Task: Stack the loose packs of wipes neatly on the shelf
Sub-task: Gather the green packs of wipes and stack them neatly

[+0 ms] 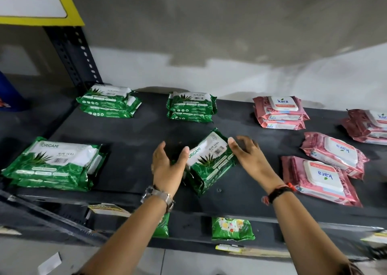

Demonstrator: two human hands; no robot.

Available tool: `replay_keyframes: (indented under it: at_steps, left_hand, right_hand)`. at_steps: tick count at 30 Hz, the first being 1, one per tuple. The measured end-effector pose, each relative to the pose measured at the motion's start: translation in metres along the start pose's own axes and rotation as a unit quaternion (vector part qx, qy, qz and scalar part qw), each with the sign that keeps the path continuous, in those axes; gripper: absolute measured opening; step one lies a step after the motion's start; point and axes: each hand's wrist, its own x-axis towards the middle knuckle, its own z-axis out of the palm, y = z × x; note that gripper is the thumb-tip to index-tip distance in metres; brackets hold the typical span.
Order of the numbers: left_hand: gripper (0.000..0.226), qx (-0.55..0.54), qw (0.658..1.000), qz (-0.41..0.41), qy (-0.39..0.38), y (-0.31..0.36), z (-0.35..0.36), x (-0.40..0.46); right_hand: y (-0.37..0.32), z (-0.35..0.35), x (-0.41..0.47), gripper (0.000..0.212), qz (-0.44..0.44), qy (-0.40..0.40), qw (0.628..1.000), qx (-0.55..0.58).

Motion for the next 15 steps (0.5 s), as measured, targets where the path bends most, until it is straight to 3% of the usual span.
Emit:
replay_keyframes:
  at_steps: [3, 5, 8, 11, 15]
  left_hand:
    - [0.065, -0.154, 0.984, -0.082, -0.021, -0.009, 0.005, -0.012]
    - [0.064, -0.203, 0.973, -0.099, -0.038, -0.010, 0.009, -0.013]
    - [0.055, -0.242, 0.964, -0.107, -0.036, -0.004, 0.007, 0.001]
    - [0.021, -0.227, 0.968, -0.099, -0.028, -0.002, 0.000, 0.012]
    - [0.019, -0.246, 0.962, -0.104, -0.050, -0.011, -0.004, 0.008]
  right_hand:
    - [-0.010, 0.000, 0.004, 0.043, -0.007, -0.061, 0.998, 0.021]
    - [-0.013, 0.004, -0.001, 0.037, -0.006, -0.060, 0.998, 0.015]
    - [-0.008, 0.008, -0.017, 0.041, 0.007, -0.027, 1.000, 0.013]
    - [0.002, 0.004, -0.029, 0.045, 0.031, -0.037, 0.999, -0.002]
    - [0.006, 0.001, -0.026, 0.037, 0.038, -0.030, 0.997, 0.061]
